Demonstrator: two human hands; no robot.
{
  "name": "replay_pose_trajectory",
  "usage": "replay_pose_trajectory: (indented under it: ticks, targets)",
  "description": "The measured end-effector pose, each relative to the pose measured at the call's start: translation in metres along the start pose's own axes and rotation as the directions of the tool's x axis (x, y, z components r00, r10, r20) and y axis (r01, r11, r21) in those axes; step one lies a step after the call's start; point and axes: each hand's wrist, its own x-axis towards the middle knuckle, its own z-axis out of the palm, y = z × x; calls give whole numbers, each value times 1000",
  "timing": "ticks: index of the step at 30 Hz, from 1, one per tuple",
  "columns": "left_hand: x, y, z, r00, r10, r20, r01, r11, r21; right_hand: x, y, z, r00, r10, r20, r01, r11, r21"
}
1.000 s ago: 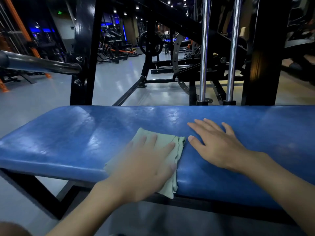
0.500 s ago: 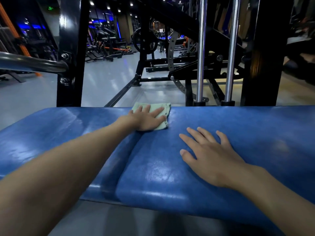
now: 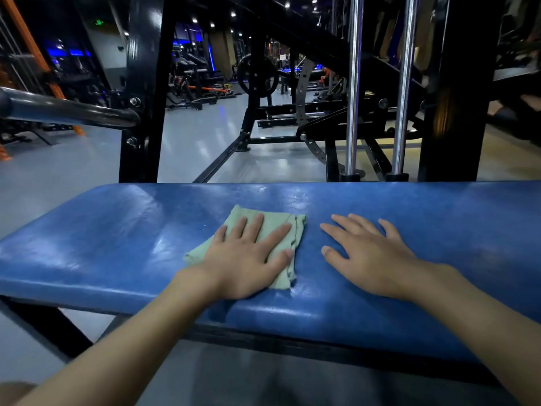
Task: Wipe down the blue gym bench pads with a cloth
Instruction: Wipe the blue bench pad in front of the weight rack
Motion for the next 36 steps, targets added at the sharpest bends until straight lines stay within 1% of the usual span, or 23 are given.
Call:
replay_pose_trajectory:
  ticks: [3, 5, 7, 8, 10, 16, 19, 22, 24, 27, 30, 34, 36]
  targets:
    - [-45, 6, 4, 1000, 8, -24, -7, 1000, 20, 1, -5, -5, 999, -12, -48, 11, 1000, -21]
    - [-54, 7, 5, 999, 5, -35, -4, 1000, 23, 3, -10, -6, 996, -24, -89, 26, 999, 24]
    - [-51, 7, 4, 1000, 0, -19, 0, 1000, 11, 5, -14, -3, 998, -26, -57, 29, 998, 49]
    - [-46, 6, 3, 1000, -3, -14, 3, 1000, 9, 6, -15, 0, 999, -28, -24, 28, 999, 33]
    - [-27, 2, 1, 1000, -10, -13, 10, 1000, 12, 8, -16, 5, 1000, -20, 8, 20, 1000, -8]
    - [79, -20, -10, 999, -54, 5, 54, 999, 8, 9, -16, 8, 1000, -8, -13, 7, 999, -34]
    - [132, -28, -18, 996, -74, 39, 75, 997, -20, 8, -16, 7, 1000, -11, -17, 10, 999, -40]
    - [162, -32, -24, 994, -89, 60, 91, 995, -28, 7, -16, 7, 1000, -5, -27, 4, 999, -37]
    - [166, -32, -23, 995, -85, 57, 87, 996, -22, 7, -15, 7, 999, -3, -35, 2, 999, -34]
    - [148, -30, -18, 997, -58, 44, 59, 998, -11, 9, -15, 7, 999, 7, -35, -8, 999, -32]
    - [112, -28, -12, 999, -27, 35, 26, 1000, 16, 8, -16, 5, 1000, 11, -26, -11, 1000, -8]
    - [41, -21, -7, 999, 27, 27, -27, 1000, 16, 7, -17, 1, 999, 27, -18, -26, 999, 36]
    - [-2, -19, -2, 998, 54, 12, -54, 998, 31, 7, -20, -1, 998, 23, -50, -21, 999, 50]
